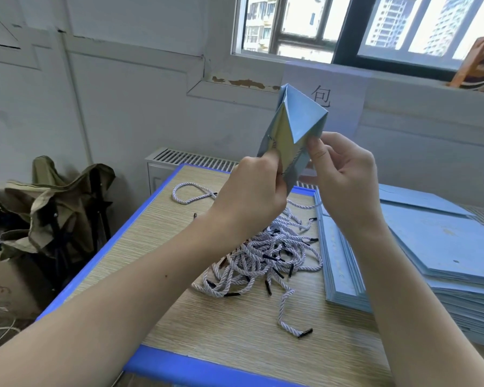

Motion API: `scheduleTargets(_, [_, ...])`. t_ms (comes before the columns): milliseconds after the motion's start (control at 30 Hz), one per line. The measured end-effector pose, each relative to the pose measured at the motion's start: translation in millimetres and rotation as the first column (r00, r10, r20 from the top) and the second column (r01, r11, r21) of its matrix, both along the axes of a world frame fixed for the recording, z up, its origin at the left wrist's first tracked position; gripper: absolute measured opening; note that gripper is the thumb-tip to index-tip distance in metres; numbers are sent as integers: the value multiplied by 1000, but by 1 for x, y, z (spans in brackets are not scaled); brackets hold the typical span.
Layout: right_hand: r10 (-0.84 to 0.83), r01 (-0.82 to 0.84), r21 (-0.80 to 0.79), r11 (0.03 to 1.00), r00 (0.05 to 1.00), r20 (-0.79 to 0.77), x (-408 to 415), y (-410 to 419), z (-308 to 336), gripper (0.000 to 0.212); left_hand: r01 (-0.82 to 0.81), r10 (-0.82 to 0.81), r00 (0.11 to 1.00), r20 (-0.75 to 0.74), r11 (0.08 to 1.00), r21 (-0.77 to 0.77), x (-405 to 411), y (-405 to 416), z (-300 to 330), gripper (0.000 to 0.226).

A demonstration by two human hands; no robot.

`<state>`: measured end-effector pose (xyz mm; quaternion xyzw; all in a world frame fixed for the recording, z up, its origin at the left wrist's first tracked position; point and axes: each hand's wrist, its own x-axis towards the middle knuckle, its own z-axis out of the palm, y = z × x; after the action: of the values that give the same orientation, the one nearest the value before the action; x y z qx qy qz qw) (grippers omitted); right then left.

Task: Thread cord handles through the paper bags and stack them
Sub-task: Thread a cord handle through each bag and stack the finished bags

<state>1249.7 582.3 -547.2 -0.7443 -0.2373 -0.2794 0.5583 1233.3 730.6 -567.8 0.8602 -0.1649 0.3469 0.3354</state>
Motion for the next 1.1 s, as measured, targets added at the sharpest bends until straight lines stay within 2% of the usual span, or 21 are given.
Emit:
scheduleTargets(133, [3, -3, -5, 1000, 1000, -24, 1, 0, -1, 25, -43, 52, 990, -129, 996, 76, -5, 3, 6, 13])
scheduleTargets(400, [-16, 15, -41, 999, 999, -33, 0, -1, 0, 24, -88, 169, 953, -249, 947, 308, -8, 4, 7, 20])
scheduleTargets(667, [-35, 34, -56, 998, 999, -27, -3, 1, 0, 23, -113, 256, 928, -269, 884, 453, -8, 4, 7, 7])
scheduleTargets(767, [-37, 36, -55, 998, 999, -33, -3, 0, 1, 23, -122, 261, 924, -280, 894, 432, -8, 5, 8, 12])
scheduleTargets(900, [-30, 28, -52, 998, 999, -37, -4, 1, 1, 23, -127, 252, 927, -279, 908, 398, -8, 7, 9, 7])
scheduleTargets(1100, [-48, 45, -56, 997, 998, -41, -5, 3, 1, 23, -155, 283, 925, -252, 889, 431, -1, 8, 3, 13])
